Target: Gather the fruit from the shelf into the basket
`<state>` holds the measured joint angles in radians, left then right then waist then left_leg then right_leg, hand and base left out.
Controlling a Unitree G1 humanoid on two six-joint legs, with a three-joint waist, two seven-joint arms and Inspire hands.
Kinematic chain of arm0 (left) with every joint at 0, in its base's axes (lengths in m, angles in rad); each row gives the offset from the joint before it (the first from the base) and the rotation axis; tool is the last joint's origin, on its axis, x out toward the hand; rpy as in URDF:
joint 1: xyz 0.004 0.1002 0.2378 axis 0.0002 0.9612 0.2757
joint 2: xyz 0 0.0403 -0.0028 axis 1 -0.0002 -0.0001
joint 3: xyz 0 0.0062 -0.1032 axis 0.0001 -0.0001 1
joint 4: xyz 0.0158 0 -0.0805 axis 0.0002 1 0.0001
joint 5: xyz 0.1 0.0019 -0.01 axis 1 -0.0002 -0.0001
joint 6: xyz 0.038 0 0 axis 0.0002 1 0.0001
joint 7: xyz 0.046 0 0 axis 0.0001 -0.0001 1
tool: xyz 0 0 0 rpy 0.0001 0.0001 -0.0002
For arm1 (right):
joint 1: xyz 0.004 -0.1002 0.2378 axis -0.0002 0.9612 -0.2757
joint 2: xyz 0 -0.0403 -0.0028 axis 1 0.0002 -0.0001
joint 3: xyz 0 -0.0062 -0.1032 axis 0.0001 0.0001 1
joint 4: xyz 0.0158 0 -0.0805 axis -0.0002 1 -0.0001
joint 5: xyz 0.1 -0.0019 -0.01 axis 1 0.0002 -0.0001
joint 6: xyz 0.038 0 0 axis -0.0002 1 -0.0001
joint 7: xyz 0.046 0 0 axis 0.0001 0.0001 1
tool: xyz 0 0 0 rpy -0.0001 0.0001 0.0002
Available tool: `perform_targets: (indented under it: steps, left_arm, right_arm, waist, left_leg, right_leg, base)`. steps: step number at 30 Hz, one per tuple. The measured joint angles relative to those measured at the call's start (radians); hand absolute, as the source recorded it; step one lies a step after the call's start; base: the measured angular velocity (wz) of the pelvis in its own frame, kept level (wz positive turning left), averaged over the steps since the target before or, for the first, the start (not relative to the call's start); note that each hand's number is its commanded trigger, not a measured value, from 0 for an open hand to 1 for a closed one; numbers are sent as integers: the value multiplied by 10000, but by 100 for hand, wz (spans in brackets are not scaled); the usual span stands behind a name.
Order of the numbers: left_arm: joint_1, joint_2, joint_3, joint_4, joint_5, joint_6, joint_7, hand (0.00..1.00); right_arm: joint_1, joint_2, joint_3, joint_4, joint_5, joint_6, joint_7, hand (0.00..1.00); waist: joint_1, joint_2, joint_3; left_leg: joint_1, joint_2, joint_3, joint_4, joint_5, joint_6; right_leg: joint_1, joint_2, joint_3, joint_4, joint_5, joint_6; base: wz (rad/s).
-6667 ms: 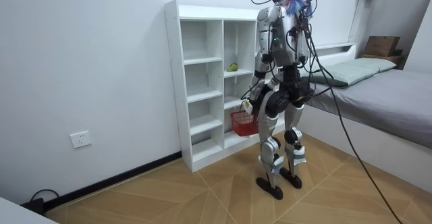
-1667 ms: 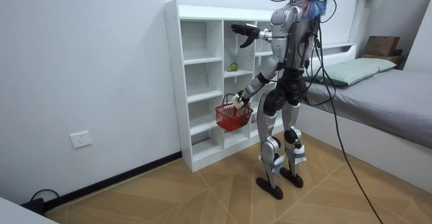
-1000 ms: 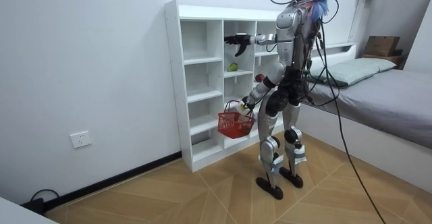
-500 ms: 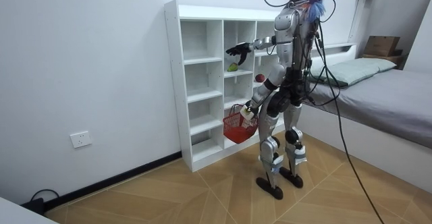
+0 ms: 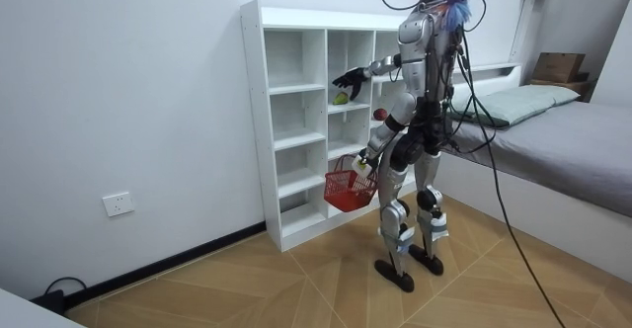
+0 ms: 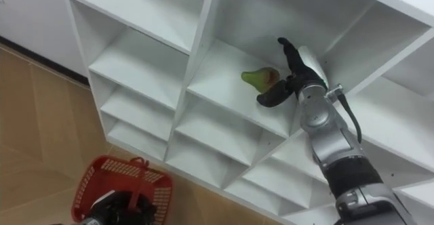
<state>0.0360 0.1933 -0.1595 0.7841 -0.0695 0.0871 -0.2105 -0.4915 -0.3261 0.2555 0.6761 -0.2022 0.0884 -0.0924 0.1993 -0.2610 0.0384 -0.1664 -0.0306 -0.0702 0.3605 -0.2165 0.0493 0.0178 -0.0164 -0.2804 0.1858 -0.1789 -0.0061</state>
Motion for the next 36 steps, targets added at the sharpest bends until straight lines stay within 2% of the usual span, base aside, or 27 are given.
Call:
perform_targets:
  steps: [8,10,12,18,23,28,30,33,36]
  left_arm:
    - [-291,-101,4,-197,11,-8,-1,100]
    - [-390,-171,-12,-196,10,-7,0,100]
    - [-495,-277,-15,-190,-3,-3,-1,100]
    - [-672,-371,-29,-197,3,-2,-1,100]
    - [-684,-380,-122,-184,0,-30,-1,100]
    - [-766,-356,-296,203,-43,-130,0,100]
    - [-855,-300,-570,546,-76,-143,0,100]
    - [-885,-217,-851,615,-84,-203,1,100]
    - [-1017,-236,-1013,811,-84,-321,20,100]
  right_arm:
    - [-285,-5,-57,599,-547,-7,-109,0]
    - [-448,-4,-53,721,-789,-38,-154,0]
    - [-764,-4,-71,915,-830,-81,-239,0]
    - [-991,-7,-130,1160,-865,-101,-532,0]
    - [-1106,-6,-149,1413,-863,-143,-610,0]
    - [-1189,6,-136,1706,-802,-351,-808,0]
    - [-1204,18,-116,1767,-727,-485,-941,0]
    - [-1204,20,-110,1769,-495,-709,-1096,0]
    - [-1245,23,-67,1767,-405,-899,-1171,0]
  waist:
    - [4,47,-6]
    - [7,156,30]
    - [-4,334,17]
    - [-25,629,-3]
    - [-23,641,-2]
    - [-1,649,6]
    - [-3,664,31]
    - [-18,649,132]
    - [-23,622,152]
  left_leg:
    - [-538,-21,-161,213,4,-6]
    - [-718,-14,-162,327,2,-4]
    - [-871,-19,-127,338,5,0]
    - [-901,-12,-140,315,8,-3]
    - [-868,-8,-133,279,10,-7]
    - [-829,-15,-132,176,11,-5]
    - [-820,-12,-132,167,12,-5]
    - [-833,-4,-132,160,16,-11]
    - [-915,-6,-125,95,54,-28]
  right_leg:
    - [-396,12,-128,9,2,-2]
    - [-529,31,-48,18,13,-21]
    - [-700,28,36,24,24,-38]
    - [-730,31,26,26,25,-41]
    - [-725,25,25,43,25,-40]
    - [-712,15,21,57,25,-40]
    - [-721,4,17,84,25,-40]
    - [-757,-10,-2,115,25,-40]
    - [-931,-2,16,221,25,-40]
  base:
    - [6]
    - [0]
    - [-8]
    - [0]
    - [0]
    - [0]
    - [0]
    - [0]
    - [-5]
